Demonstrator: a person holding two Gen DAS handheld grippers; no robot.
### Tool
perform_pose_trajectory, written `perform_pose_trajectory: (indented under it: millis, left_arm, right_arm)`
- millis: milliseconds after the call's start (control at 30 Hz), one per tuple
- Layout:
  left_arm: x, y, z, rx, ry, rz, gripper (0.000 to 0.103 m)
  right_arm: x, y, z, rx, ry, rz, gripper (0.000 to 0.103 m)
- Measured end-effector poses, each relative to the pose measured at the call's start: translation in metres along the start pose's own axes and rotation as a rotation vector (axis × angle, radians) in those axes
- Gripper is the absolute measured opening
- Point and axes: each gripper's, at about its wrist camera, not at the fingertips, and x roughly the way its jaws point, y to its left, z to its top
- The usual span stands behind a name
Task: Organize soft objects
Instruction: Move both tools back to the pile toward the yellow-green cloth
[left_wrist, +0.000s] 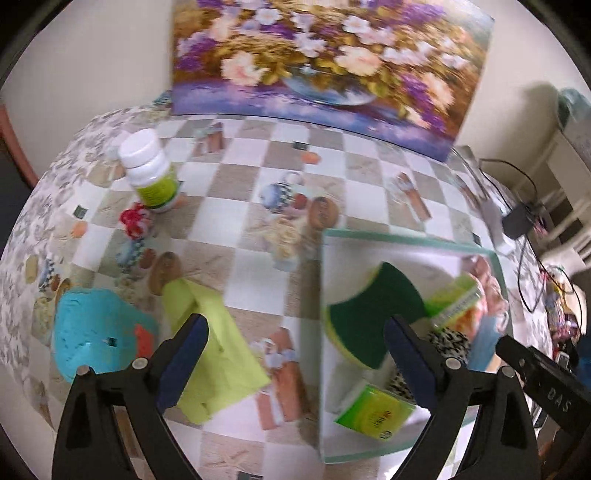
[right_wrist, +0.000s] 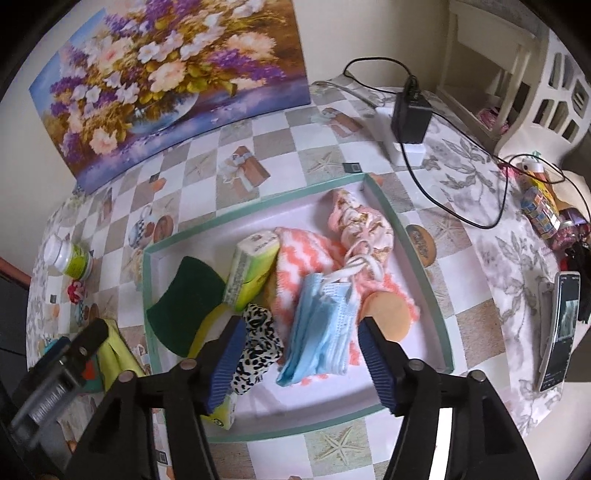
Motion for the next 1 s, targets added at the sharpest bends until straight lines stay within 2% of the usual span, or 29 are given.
perform_pose_trajectory:
  millis: [100, 200, 367, 433, 667, 700, 800, 1000]
  left_arm:
    - [-0.002, 0.014, 0.003, -0.034, -0.011, 0.019, 0.096]
    - [-0.005, 0.029, 0.007, -0.065, -0.025, 0.035, 0.096]
    - [-0.011, 0.055, 0.013, -0.121, -0.046, 0.053, 0.096]
    - [-0.016, 0.067, 0.015, -0.146, -0.065, 0.062, 0.096]
    - [-0.036, 0.107, 0.019, -0.211, -0.133, 0.102, 0.097]
    - [-0.040, 0.115, 0.019, -0.225, -0.145, 0.111, 0.102]
    - [-0.048, 0.136, 0.019, -0.271, -0.175, 0.132, 0.103]
    - [-0.052, 0.179, 0.014, -0.349, -0.179, 0.180, 0.103]
  right_arm:
    - [0.001, 0.007, 0.000, -0.022, 0.000, -0.002, 0.074]
    - [0.001, 0.011, 0.000, -0.029, -0.005, 0.002, 0.085]
    - [-0.001, 0.015, 0.000, -0.040, -0.019, 0.001, 0.095]
    - [-0.002, 0.016, 0.000, -0.042, -0.026, -0.004, 0.103]
    - [-0.006, 0.021, 0.001, -0.035, -0.051, 0.010, 0.103]
    - [-0.006, 0.022, 0.001, -0.036, -0.053, 0.014, 0.103]
    - [-0.007, 0.029, 0.001, -0.046, -0.059, 0.021, 0.103]
    - [-0.007, 0.045, -0.001, -0.075, -0.064, 0.025, 0.103]
